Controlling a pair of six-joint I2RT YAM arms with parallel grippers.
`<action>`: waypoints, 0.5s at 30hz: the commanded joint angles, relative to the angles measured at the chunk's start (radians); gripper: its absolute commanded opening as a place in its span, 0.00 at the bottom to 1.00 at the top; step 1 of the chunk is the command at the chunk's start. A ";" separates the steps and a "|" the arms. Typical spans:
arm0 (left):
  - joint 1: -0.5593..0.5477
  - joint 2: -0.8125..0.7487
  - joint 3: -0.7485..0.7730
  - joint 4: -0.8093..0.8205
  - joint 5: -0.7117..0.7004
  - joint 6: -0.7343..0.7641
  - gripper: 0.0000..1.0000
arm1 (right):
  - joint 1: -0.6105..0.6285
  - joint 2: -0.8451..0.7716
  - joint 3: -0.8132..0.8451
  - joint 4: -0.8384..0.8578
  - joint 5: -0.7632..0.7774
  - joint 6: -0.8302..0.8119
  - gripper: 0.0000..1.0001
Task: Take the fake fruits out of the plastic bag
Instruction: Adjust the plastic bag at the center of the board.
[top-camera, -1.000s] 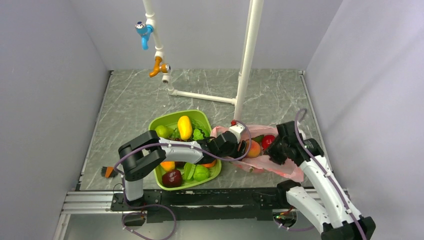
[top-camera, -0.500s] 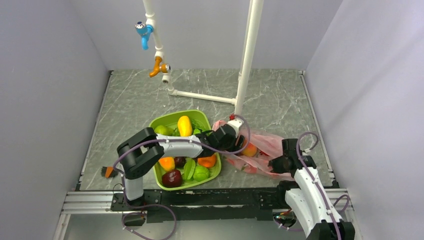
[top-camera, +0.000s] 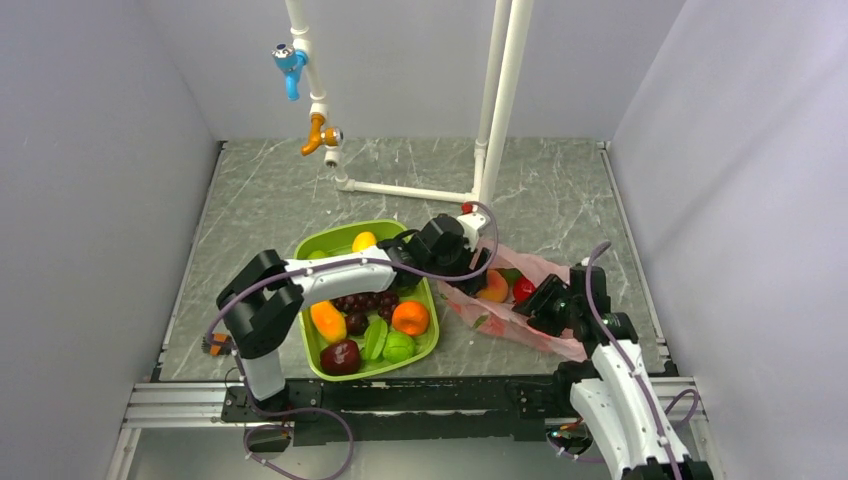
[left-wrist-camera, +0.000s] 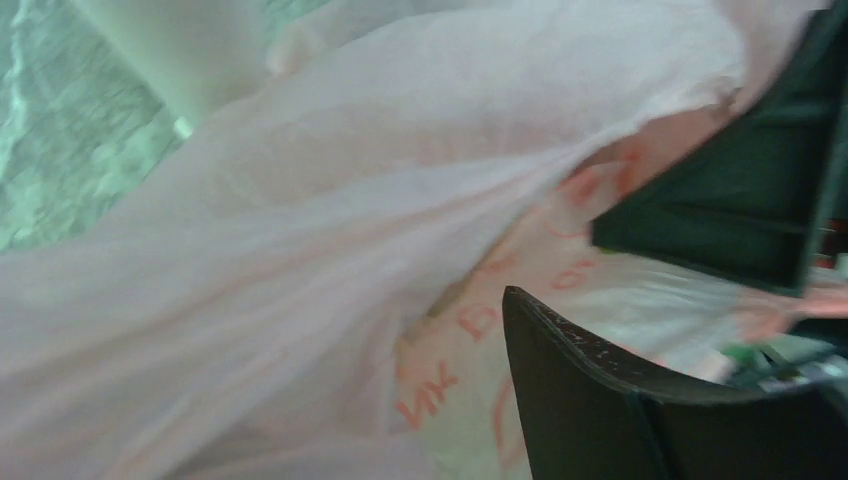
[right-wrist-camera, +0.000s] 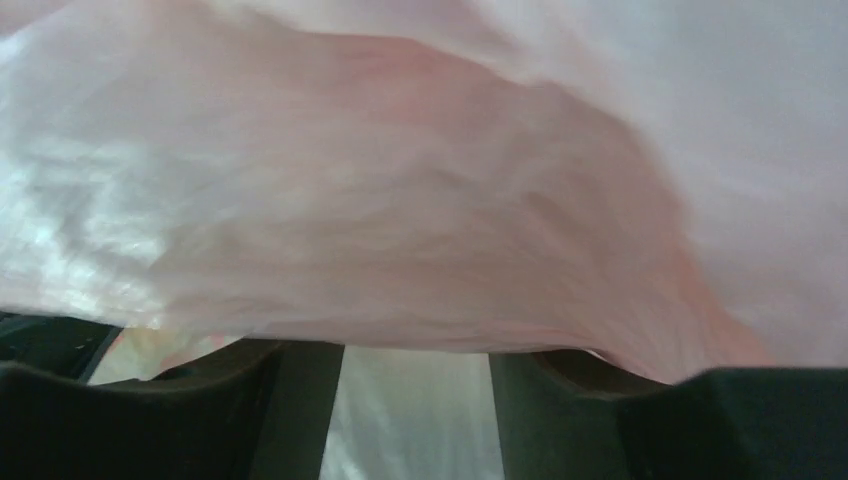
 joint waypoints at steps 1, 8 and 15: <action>-0.016 -0.096 0.089 -0.044 0.179 0.014 0.79 | 0.031 -0.050 0.123 -0.004 -0.118 -0.156 0.61; -0.045 -0.165 0.022 0.004 0.131 -0.025 0.81 | 0.113 -0.026 0.242 -0.020 -0.190 -0.170 0.72; -0.044 -0.289 -0.029 0.103 0.202 -0.100 0.76 | 0.347 -0.018 0.069 0.113 -0.152 0.006 0.47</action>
